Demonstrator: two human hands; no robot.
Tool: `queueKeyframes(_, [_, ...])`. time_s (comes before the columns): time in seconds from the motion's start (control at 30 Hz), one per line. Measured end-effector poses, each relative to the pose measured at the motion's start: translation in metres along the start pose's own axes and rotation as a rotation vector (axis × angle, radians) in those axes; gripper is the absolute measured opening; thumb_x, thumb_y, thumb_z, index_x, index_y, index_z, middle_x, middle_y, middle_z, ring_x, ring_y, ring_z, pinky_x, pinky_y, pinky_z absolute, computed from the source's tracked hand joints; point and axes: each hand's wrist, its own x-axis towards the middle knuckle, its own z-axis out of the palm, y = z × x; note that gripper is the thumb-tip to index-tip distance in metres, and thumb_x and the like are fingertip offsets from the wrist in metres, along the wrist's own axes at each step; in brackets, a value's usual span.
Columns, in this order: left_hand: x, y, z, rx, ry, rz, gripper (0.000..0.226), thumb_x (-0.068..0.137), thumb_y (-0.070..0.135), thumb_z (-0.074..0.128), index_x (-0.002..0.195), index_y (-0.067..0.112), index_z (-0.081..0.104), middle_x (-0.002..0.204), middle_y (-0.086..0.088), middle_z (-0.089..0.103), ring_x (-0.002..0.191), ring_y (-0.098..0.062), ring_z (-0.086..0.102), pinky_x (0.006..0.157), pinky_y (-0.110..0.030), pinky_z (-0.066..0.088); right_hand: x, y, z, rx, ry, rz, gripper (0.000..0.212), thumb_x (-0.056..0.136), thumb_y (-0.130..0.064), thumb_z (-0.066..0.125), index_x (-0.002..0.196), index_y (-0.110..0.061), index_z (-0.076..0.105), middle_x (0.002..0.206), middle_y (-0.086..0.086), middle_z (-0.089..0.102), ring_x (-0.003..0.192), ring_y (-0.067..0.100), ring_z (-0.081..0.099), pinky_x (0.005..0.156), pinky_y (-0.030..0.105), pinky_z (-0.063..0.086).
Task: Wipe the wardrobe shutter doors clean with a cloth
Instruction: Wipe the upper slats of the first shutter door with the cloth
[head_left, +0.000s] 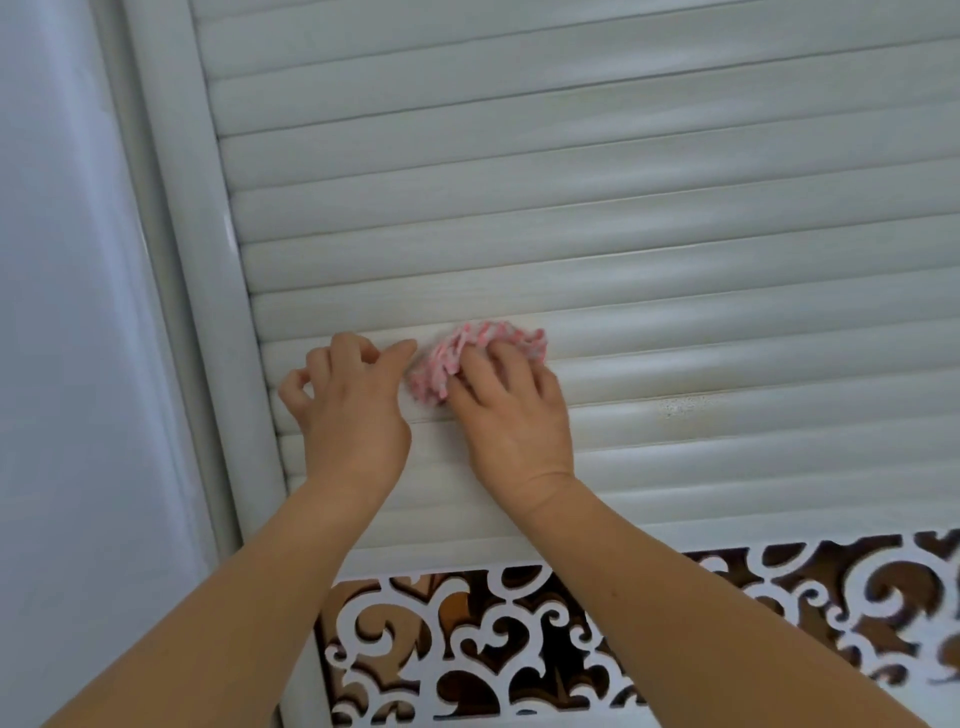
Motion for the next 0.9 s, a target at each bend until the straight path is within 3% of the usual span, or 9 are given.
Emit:
queueKeyframes(0.13, [-0.002,-0.002,0.002,-0.003,-0.010,0.020,0.073,0.073,-0.012,0.046,0.133,0.029,0.049,0.116,-0.008,0.040,0.110,-0.027,0.031,0.097,-0.040,0.013,-0.004,-0.003,0.002,0.055,-0.035,-0.093,0.027,0.083,-0.011,0.048,0.091,-0.014,0.073,0.104,0.007,0.068,0.098,0.032,0.064,0.083,0.042,0.050])
queueKeyframes(0.27, [-0.003,0.006,0.010,-0.028,0.046,0.094,0.075,0.065,-0.015,0.053,0.129,0.025,0.054,0.110,-0.012,0.045,0.102,-0.025,0.031,0.093,-0.042,0.015,-0.014,0.028,-0.009,0.021,-0.002,-0.131,0.030,0.079,-0.008,0.046,0.091,-0.012,0.073,0.098,0.006,0.070,0.089,0.029,0.066,0.081,0.037,0.041])
queueKeyframes(0.47, [-0.003,0.035,0.025,-0.090,0.107,0.240,0.066,0.059,-0.005,0.071,0.119,0.021,0.061,0.099,-0.014,0.051,0.092,-0.024,0.033,0.089,-0.043,0.017,-0.037,0.101,-0.037,-0.144,-0.049,0.012,0.040,0.071,-0.005,0.037,0.091,-0.008,0.071,0.099,0.009,0.068,0.088,0.033,0.060,0.061,0.034,0.046])
queueKeyframes(0.57, [-0.001,0.050,0.029,-0.110,0.094,0.276,0.061,0.065,0.007,0.076,0.122,0.023,0.059,0.102,-0.012,0.050,0.095,-0.024,0.034,0.092,-0.045,0.016,-0.051,0.145,-0.051,-0.205,-0.120,0.132,0.036,0.065,0.004,0.055,0.098,-0.003,0.069,0.103,0.016,0.065,0.097,0.036,0.047,0.061,0.039,0.047])
queueKeyframes(0.67, [0.001,0.061,0.032,-0.118,0.072,0.289,0.065,0.064,0.021,0.081,0.125,0.022,0.056,0.105,-0.013,0.049,0.097,-0.025,0.033,0.094,-0.049,0.018,-0.062,0.181,-0.068,-0.221,-0.218,0.286,0.049,0.057,0.015,0.064,0.104,0.001,0.066,0.105,0.022,0.063,0.094,0.044,0.055,0.058,0.044,0.048])
queueKeyframes(0.77, [0.004,0.066,0.036,-0.110,0.101,0.285,0.071,0.058,0.026,0.085,0.123,0.020,0.058,0.104,-0.014,0.049,0.096,-0.027,0.034,0.093,-0.054,0.025,-0.069,0.209,-0.084,-0.208,-0.238,0.477,0.051,0.068,0.019,0.059,0.115,0.000,0.062,0.116,0.023,0.059,0.104,0.047,0.050,0.060,0.047,0.048])
queueKeyframes(0.9, [0.003,0.068,0.038,-0.099,0.125,0.280,0.070,0.056,0.025,0.087,0.120,0.019,0.059,0.104,-0.015,0.050,0.097,-0.027,0.033,0.092,-0.056,0.028,-0.073,0.228,-0.090,-0.167,-0.202,0.803,0.048,0.090,0.005,0.043,0.135,-0.009,0.048,0.141,0.015,0.042,0.127,0.036,0.032,0.082,0.049,0.043])
